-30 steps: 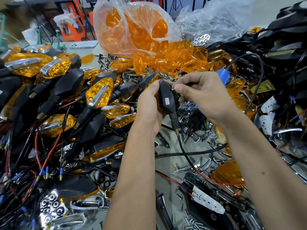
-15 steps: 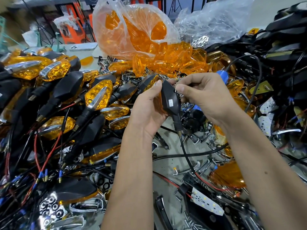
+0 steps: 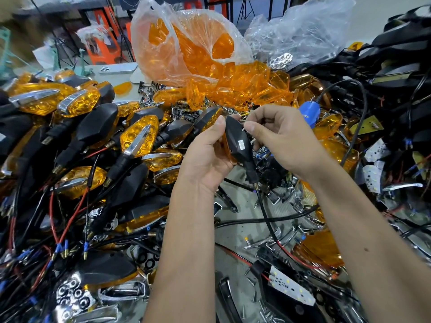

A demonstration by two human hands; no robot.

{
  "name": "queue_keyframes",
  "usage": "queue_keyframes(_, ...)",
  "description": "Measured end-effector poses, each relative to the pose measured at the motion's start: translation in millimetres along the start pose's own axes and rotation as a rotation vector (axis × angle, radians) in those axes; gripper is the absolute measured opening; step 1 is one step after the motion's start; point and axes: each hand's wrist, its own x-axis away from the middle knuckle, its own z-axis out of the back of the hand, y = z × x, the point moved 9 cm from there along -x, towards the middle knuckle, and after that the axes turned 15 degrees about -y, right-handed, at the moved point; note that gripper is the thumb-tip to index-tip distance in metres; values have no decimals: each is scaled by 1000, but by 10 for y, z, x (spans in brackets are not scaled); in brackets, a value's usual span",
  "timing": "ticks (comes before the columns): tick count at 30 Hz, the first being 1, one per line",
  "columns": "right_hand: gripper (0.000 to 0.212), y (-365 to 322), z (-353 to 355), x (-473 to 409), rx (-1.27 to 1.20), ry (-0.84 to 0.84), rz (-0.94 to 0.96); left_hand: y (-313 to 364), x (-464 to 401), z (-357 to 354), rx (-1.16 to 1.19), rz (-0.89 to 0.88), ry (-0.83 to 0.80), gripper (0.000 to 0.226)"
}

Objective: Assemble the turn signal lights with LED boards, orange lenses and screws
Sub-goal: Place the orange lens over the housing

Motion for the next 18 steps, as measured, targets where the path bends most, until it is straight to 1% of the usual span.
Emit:
queue_keyframes(2,9,-6,7,0,6,21,4,2,1,3,16,-7,6,36)
queue_keyframes(4,10,-14,39,8,38,78,9,1,-3,11,40,-16,15,34)
queue_keyframes(8,6,-74,32,32,175,150,47,1,-12,18,28,-26,16,40)
queue_keyframes(12,7,-126,4,62,199,169,91,-26,-25,19,31,-15,2,32)
queue_keyframes(15,9,-98,-12,40,116,133,83,-31,-35,23,58,-11,-12,32)
queue_keyframes(18,10,-42,-4,16,-67,84,75,-4,-28,-1,56,-28,-53,31)
